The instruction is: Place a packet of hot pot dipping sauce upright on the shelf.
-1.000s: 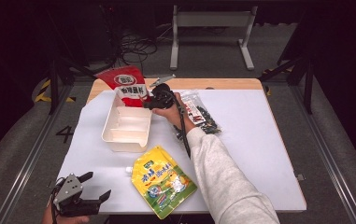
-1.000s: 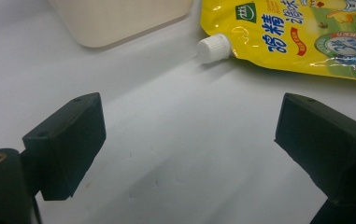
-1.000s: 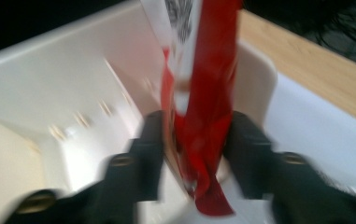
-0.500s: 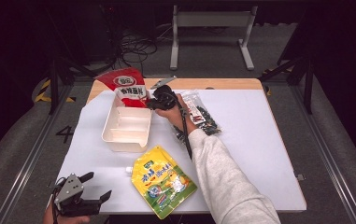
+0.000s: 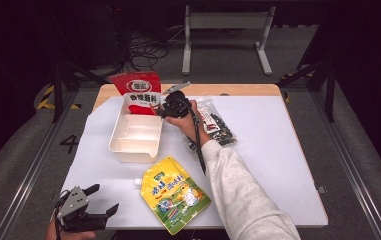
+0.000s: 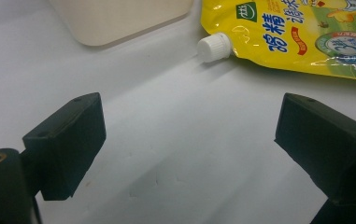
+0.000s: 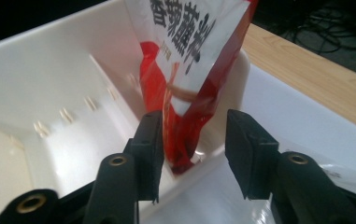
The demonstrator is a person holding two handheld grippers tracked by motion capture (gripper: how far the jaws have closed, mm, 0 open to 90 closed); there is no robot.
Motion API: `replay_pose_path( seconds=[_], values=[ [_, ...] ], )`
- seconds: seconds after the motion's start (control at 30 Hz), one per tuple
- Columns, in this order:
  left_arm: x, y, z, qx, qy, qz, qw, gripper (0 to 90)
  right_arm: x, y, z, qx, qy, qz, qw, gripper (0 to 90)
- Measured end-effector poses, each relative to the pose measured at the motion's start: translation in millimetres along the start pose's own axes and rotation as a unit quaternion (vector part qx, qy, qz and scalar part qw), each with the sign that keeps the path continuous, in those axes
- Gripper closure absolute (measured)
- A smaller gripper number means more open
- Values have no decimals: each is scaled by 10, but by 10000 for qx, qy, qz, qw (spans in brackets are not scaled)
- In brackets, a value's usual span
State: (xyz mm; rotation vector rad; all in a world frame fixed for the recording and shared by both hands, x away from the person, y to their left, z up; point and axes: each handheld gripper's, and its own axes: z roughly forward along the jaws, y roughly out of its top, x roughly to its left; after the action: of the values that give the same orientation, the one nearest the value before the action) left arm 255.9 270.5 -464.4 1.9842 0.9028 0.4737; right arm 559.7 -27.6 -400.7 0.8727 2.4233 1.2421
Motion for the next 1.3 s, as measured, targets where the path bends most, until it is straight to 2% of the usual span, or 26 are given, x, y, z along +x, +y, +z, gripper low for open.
replay_pose_path(
  seconds=[0.03, 0.07, 0.1, 0.17, 0.2, 0.27, 0.33, 0.47, 0.57, 0.63, 0.67, 0.7, 0.73, 0.77, 0.8, 0.83, 0.87, 0.9, 0.93, 1.0, 1.1, 1.2, 1.23, 1.3],
  values=[
    [0, 0, 0, 0, 0, 0, 10000, 95, 22, -21, -64, -63, -68, -107, 9999, 579],
    [0, 0, -1, 2, 13, -6, 10000, 95, 22, -21, -64, -63, -68, -107, 9999, 579],
    [3, -3, -1, 9, 52, 44, 10000, 103, 66, -61, -186, -27, -110, -283, 9995, 573],
    [0, -4, 0, 36, 83, 61, 9999, 113, 92, -81, -253, -19, -125, -369, 9992, 566],
    [1, -9, 3, 82, 80, 76, 9999, 118, 112, -107, -325, -59, -118, -389, 9992, 565],
    [-3, -9, 13, 188, 143, 66, 9997, 124, 133, -189, -513, -261, 90, -320, 9991, 561],
    [-8, -4, 18, 241, 180, 94, 9995, 130, 153, -272, -669, -325, 172, -279, 9989, 538],
    [-38, 16, 12, 244, 452, 284, 9983, 176, 182, -441, -966, -508, 175, -401, 9977, 515],
    [-53, 34, 35, 409, 683, 382, 9961, 177, 175, -564, -1205, -673, 178, -370, 9969, 495],
    [-44, 40, 55, 495, 781, 380, 9950, 202, 170, -652, -1352, -755, 162, -355, 9964, 481],
    [-45, 43, 63, 564, 879, 300, 9941, 212, 174, -703, -1422, -772, 152, -385, 9962, 474],
    [-41, 44, 66, 604, 816, 146, 9947, 221, 182, -759, -1486, -775, 148, -423, 9960, 466],
    [-27, 42, 61, 568, 602, -49, 9966, 214, 188, -804, -1531, -771, 151, -447, 9959, 461],
    [-24, 44, 54, 393, 382, -76, 9985, 187, 193, -883, -1596, -768, 188, -458, 9958, 454],
    [-28, 50, 52, 332, 225, -104, 9991, 178, 196, -966, -1660, -775, 277, -456, 9956, 453],
    [-38, 60, 62, 333, 70, -110, 9994, 174, 197, -1016, -1695, -787, 328, -446, 9954, 453],
    [-38, 60, 62, 333, 70, -110, 9994, 163, 197, -1016, -1695, -787, 328, -446, 9954, 453],
    [-79, 81, 111, 458, -48, -14, 9989, 163, 198, -1083, -1737, -802, 350, -451, 9951, 459],
    [-96, 92, 136, 483, -129, 24, 9987, 142, 201, -1264, -1841, -688, 228, -547, 9959, 489],
    [-136, 126, 189, 541, -210, 106, 9983, 139, 197, -1298, -1863, -632, 180, -581, 9961, 489],
    [-189, 179, 262, 541, -297, 165, 9980, 129, 138, -1438, -1961, -417, -151, -723, 9964, 481],
    [-215, 212, 318, 554, -425, 89, 9975, 132, 7, -1543, -2023, -319, -400, -506, 9974, 453],
    [-218, 226, 340, 567, -446, 144, 9973, 134, -52, -1582, -2041, -297, -480, -411, 9976, 449],
    [-224, 241, 367, 575, -506, 169, 9969, 135, -209, -1670, -2066, -280, -633, -70, 9976, 436]
  ],
)
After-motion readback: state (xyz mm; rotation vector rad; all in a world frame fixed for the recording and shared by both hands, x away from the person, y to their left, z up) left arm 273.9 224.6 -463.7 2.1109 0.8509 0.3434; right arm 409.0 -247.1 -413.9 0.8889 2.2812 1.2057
